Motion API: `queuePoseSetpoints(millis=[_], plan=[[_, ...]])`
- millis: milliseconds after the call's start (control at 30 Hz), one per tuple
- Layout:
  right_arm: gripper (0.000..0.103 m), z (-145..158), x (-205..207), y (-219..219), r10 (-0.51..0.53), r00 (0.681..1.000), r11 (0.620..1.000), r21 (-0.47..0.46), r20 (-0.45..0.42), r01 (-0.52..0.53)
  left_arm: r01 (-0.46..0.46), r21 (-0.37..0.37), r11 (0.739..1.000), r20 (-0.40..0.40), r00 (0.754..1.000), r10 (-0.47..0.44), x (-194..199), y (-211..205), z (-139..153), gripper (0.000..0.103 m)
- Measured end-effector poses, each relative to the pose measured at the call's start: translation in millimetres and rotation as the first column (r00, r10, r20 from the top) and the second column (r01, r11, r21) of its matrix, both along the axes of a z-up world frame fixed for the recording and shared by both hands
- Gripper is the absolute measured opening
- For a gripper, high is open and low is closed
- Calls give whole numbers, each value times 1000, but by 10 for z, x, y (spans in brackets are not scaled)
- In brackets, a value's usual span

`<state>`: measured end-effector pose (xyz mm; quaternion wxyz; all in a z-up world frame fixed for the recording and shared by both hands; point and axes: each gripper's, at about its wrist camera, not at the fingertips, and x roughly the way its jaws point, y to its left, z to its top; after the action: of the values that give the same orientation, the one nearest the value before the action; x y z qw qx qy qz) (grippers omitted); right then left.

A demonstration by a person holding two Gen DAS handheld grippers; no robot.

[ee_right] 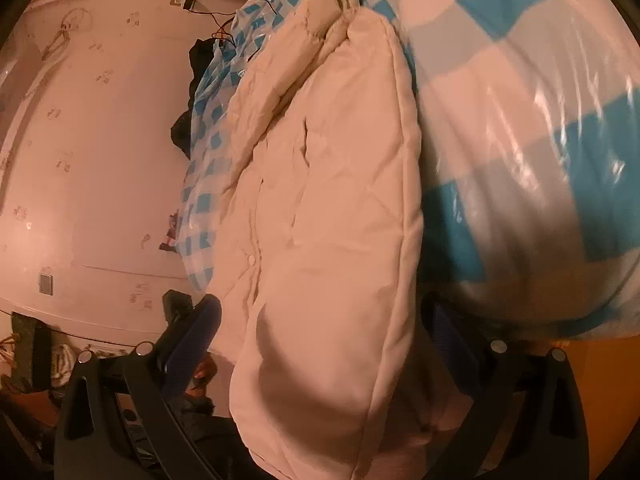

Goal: Fold large clothes

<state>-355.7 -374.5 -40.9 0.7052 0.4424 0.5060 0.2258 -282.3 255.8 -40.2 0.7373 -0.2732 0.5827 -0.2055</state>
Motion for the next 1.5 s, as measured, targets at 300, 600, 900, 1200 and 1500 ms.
queuePoseSetpoints(millis=[300,600,900,1200,1500], plan=[[96,-143,-57,23,1,1000,999,48,-20,0,-7,-33,999,-30,1000,6,-34,156,-73,88],[96,-230,-34,-8,-4,1000,992,127,5,3,-10,-83,996,-50,999,5,-41,89,-108,88],[96,-396,228,29,116,993,971,208,29,-120,-50,-44,998,-102,994,46,-18,35,-127,88],[96,-588,392,1,223,975,920,331,3,-211,-45,-119,992,-155,988,26,11,26,-243,90],[87,-681,301,-130,209,978,928,319,-12,-194,-133,-109,985,-162,980,114,-13,20,-306,90]])
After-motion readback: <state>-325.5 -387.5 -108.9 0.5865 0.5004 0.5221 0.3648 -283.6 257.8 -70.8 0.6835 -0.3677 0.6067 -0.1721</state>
